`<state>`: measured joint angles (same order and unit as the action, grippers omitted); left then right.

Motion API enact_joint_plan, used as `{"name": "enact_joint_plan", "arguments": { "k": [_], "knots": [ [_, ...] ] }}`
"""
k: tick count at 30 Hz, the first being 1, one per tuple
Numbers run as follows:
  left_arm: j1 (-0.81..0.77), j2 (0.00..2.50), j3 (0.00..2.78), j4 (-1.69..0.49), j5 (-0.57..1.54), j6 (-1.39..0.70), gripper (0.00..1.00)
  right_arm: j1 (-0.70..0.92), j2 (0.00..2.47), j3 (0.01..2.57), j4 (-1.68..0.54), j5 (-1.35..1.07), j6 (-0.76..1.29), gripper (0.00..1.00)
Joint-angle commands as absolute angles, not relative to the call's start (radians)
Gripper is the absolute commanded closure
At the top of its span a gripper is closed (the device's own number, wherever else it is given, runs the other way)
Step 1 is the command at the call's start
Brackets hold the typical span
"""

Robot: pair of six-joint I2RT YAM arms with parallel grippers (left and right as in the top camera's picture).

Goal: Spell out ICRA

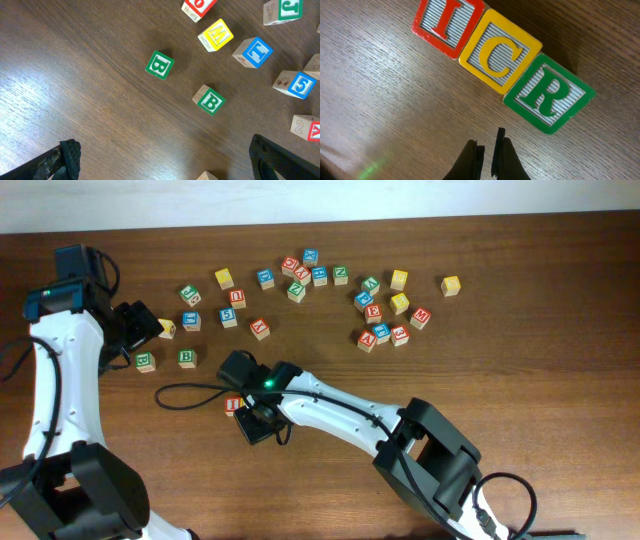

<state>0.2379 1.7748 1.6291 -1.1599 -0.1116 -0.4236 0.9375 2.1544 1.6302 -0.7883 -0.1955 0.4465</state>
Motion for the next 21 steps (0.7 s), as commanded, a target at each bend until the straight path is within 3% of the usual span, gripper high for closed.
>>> {"name": "enact_joint_plan", "arguments": {
  "k": [1,21],
  "knots": [
    [0.241,1.774,1.644,-1.161,-0.109,-0.436,0.01,0.936,2.167,1.611,-0.786,-0.171,0.454,0.96],
    [0.241,1.774,1.644,-1.161,-0.109,-0.436,0.01,0.936,2.167,1.593,-0.726,-0.171,0.454,0.96]
  ]
}}
